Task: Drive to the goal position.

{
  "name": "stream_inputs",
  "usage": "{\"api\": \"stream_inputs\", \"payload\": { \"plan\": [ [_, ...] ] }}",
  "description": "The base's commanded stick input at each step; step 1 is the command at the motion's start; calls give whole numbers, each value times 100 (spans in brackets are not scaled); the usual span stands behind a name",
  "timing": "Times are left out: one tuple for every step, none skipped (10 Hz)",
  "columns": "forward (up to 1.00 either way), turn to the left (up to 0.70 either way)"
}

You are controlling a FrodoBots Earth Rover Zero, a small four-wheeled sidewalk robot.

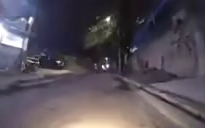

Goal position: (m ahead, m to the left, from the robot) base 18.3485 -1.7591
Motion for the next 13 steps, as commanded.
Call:
{"api": "stream_inputs", "payload": {
  "plan": [
    [70,-9],
    [70,0],
    [70,0],
    [70,-8],
    [70,-26],
    [70,-33],
    [70,-28],
    [70,-16],
    [70,-4],
    [70,-5],
    [70,-14],
    [70,-24],
    [70,-33]
  ]
}}
